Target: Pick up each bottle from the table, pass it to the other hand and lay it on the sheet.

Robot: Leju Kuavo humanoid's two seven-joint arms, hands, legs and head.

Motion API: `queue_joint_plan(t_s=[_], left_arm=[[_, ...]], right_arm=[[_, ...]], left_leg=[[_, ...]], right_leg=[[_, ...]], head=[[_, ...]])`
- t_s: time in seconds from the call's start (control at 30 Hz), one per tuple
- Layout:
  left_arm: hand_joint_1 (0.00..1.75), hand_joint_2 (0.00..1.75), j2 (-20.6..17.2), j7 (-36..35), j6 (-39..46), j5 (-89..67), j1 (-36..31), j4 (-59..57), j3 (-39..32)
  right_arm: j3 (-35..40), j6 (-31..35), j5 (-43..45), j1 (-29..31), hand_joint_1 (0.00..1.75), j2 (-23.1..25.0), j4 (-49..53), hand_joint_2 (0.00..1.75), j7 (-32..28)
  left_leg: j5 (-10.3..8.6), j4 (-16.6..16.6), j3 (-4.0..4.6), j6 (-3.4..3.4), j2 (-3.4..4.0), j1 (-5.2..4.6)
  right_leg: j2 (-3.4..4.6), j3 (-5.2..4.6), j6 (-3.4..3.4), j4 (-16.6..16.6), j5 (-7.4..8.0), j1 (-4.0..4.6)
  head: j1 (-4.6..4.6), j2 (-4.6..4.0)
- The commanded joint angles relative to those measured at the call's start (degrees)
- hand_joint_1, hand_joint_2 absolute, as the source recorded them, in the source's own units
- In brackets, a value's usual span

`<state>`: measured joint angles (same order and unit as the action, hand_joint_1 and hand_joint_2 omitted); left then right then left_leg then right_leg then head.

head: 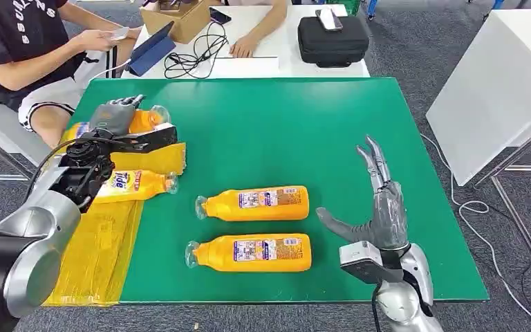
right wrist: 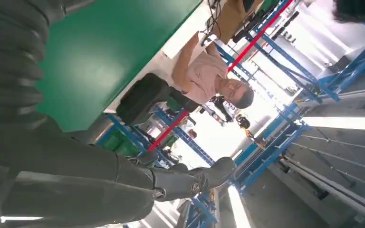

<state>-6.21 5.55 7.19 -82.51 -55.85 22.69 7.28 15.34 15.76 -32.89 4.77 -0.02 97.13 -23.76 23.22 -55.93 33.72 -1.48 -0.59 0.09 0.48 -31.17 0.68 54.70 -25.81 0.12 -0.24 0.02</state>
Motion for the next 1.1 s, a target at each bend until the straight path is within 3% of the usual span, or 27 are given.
queue_joint_plan(t_s=[0.03,0.33,0.73,0.87,0.9,0.97,1.1], left_arm=[[0.00,1.75,1.9,3.5,0.2,1.5,-2.7,-3.5,-0.4],[0.00,1.75,4.0,8.7,1.4,4.0,-1.8,-1.4,1.5],[0.00,1.75,5.6,10.2,4.2,7.9,0.0,-0.9,0.1],[0.00,1.75,7.7,18.1,4.6,20.0,3.0,4.4,-5.7],[0.00,1.75,9.1,23.6,1.6,28.2,4.9,7.9,-9.6],[0.00,1.75,10.4,28.5,-6.5,42.9,11.8,20.1,-10.1],[0.00,1.75,9.9,31.6,-15.7,63.8,31.6,49.6,-3.4]], right_arm=[[1.1,0.3,0.2,2.1,0.00,-1.5,-2.0,1.75,-0.1],[1.2,1.3,1.1,1.4,0.00,-2.3,-2.6,1.75,-0.6],[1.5,2.2,0.9,1.4,0.00,-2.4,-1.9,1.75,-0.5],[1.4,2.9,0.6,-0.4,0.00,-2.9,-0.9,1.75,0.0],[1.4,3.0,-0.7,-0.8,0.00,-3.0,-0.9,1.75,0.9],[2.2,2.8,-7.3,-1.3,0.00,-3.6,-1.5,1.75,4.4],[5.8,-3.9,-20.6,-1.5,0.00,-5.9,-3.1,1.75,12.9]], left_leg=[[0.07,0.0,-0.13,0.03,-0.02,0.04],[0.15,0.0,-0.27,0.04,-0.06,0.08],[0.13,0.0,-0.22,0.04,0.02,0.05],[0.04,0.0,-0.13,0.02,-0.02,0.01],[0.13,0.0,-0.28,0.04,-0.04,0.06],[0.12,0.1,-0.32,0.02,-0.07,0.05],[0.10,0.2,-0.34,-0.01,0.12,-0.06]], right_leg=[[-0.08,0.18,0.05,0.0,-0.06,0.05],[-0.15,0.37,0.08,-0.1,-0.12,0.06],[-0.05,0.27,0.07,-0.1,-0.08,0.05],[-0.07,0.16,0.05,-0.1,-0.04,0.00],[-0.12,0.35,0.07,-0.1,-0.10,0.06],[-0.15,0.40,0.09,-0.2,-0.10,0.04],[0.06,0.32,0.08,-0.2,-0.05,-0.09]], head=[[0.04,0.00],[0.02,0.00],[0.02,0.00],[0.02,0.00],[0.02,0.00],[0.02,0.00],[0.02,0.00]])
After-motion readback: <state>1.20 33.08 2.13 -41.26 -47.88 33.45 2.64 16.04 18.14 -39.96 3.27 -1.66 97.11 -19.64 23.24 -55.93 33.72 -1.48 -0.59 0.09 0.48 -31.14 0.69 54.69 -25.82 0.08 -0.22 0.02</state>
